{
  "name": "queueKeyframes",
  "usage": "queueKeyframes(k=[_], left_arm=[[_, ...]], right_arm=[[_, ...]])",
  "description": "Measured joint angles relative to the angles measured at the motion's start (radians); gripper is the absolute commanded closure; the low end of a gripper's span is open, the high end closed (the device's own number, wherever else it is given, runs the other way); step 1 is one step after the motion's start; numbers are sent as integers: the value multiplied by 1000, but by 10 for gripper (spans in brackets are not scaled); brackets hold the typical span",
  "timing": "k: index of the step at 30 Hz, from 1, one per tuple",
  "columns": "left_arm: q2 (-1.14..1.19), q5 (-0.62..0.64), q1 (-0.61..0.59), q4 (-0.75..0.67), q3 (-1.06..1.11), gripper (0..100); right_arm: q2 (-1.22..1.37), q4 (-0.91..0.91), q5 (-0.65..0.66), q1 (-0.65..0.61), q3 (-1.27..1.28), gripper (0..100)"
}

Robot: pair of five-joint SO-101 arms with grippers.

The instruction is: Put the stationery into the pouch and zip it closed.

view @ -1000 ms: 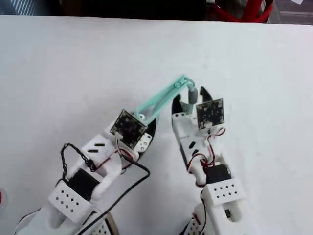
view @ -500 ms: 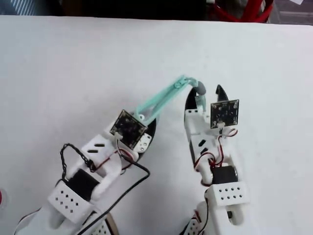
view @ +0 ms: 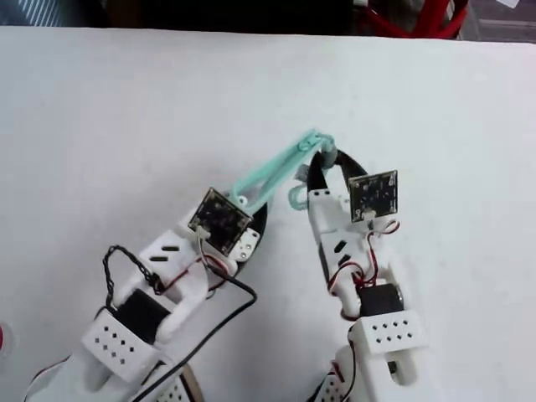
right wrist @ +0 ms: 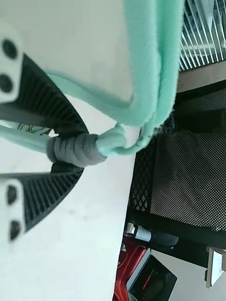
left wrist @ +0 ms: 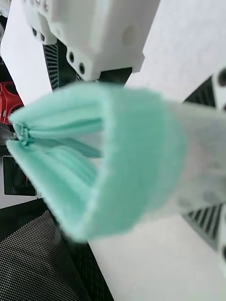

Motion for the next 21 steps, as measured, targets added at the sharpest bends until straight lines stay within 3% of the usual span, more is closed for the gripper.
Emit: queueKeyframes(k=[6,13,21], left_arm=[[0,0,0,0,0,967],[-2,8,-2,2,9,768],[-2,115,0,-91,75,786]], right_arm=[[0,0,18,-2,0,980],[0,0,18,-2,0,980],[-3,52,26,14,0,980]])
